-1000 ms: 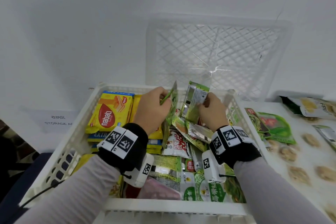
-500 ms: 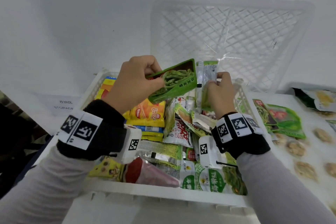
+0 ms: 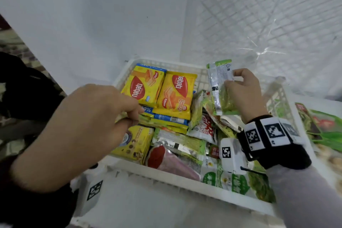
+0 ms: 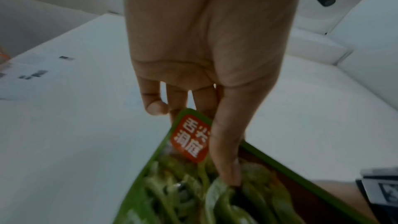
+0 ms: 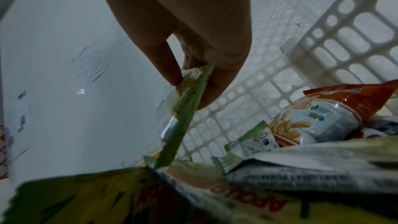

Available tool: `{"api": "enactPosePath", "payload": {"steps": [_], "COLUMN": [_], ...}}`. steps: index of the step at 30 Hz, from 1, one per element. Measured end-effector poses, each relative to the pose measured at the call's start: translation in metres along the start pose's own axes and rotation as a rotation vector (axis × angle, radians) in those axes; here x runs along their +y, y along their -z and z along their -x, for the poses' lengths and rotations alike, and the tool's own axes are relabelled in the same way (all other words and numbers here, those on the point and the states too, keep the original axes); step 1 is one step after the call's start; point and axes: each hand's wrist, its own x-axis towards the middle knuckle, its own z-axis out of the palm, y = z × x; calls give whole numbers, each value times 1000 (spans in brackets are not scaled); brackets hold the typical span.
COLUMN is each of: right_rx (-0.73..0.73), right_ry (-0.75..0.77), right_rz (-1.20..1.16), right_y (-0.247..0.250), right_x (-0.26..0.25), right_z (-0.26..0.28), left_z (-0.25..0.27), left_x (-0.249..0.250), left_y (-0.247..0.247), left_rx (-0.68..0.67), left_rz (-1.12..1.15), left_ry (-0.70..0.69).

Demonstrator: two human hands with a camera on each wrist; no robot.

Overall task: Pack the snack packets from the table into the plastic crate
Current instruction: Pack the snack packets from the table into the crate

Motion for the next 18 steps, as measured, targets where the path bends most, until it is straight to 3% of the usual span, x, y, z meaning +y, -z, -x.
{"api": "enactPosePath", "payload": {"steps": [4,7,11,14,16,18], "right_rx": [-52,-82,-94,-107,-120,-130], "right_ry": [15,19,22,25,37,47], "right_rz": [38,45,78,94,115,115], "right_y": [-3,-5,-6,-6,-7,-8], "right_x": [-2,-1,1,1,0,0], "right_z": [4,6,7,8,10,12], "left_z": [23,24,34,34,26,15], "left_x": [3,-5,-18,-20,-19,-13], "left_y": [-15,-26,-42,-45,-52,-63], "left_rx": [116,107,-211,-256,-194,-191], "left_rz": [-113,-212,-377,-491,-429,-208], "left_ry": [56,118,324,347,334,276]}}
